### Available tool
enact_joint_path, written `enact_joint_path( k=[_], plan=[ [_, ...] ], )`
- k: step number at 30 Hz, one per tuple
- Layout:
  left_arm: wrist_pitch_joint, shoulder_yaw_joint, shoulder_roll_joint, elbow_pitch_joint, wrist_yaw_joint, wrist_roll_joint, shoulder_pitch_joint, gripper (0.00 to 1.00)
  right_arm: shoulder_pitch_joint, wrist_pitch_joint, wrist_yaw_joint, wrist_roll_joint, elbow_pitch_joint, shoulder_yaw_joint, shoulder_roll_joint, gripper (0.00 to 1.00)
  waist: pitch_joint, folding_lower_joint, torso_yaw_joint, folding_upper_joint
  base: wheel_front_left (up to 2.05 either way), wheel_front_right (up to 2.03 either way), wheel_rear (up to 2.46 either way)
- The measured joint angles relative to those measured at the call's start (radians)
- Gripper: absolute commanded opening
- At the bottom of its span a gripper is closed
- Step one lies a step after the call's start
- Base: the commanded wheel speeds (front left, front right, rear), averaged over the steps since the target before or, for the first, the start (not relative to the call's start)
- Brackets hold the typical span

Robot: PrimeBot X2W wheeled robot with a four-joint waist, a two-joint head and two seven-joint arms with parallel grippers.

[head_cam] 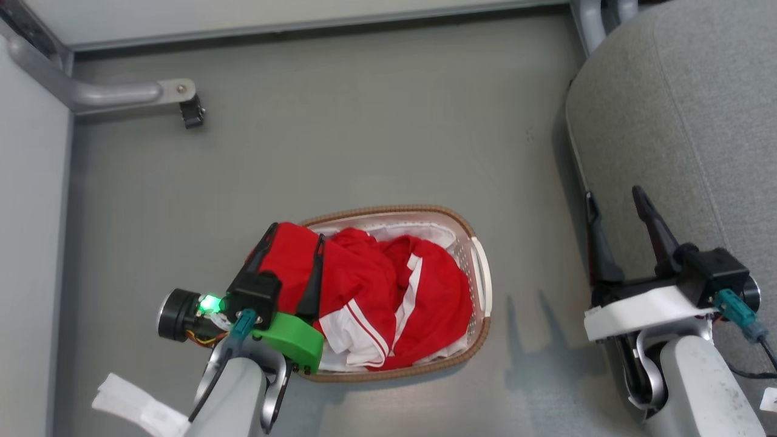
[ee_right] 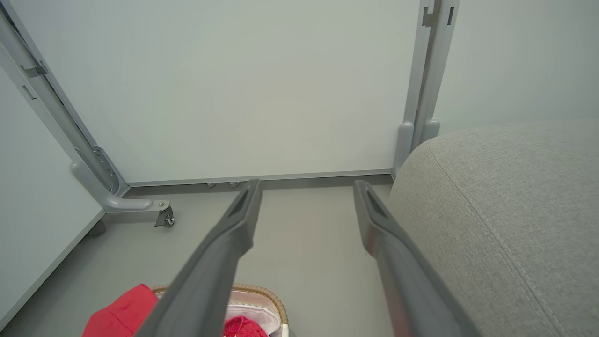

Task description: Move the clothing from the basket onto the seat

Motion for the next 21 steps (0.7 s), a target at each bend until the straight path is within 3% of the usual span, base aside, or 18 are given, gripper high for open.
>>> enact_joint_path(
  k=[12,21],
  plan=[
    [0.0,-0.106,0.021,0.35,-0.039,0.082,-0.221,1.0,-0.109,0.0,0.0,0.056,-0.031,0.024,-0.001,1.0,0.241,0.0001,-0.075,0.0,0.0,0.0,0.0],
    [0.0,-0.135,0.048,0.53,-0.028,0.12,-0.355,1.0,-0.158,0.0,0.0,0.099,-0.055,0.054,-0.002,1.0,0.383,0.0,-0.153,0.0,0.0,0.0,0.0]
  ],
)
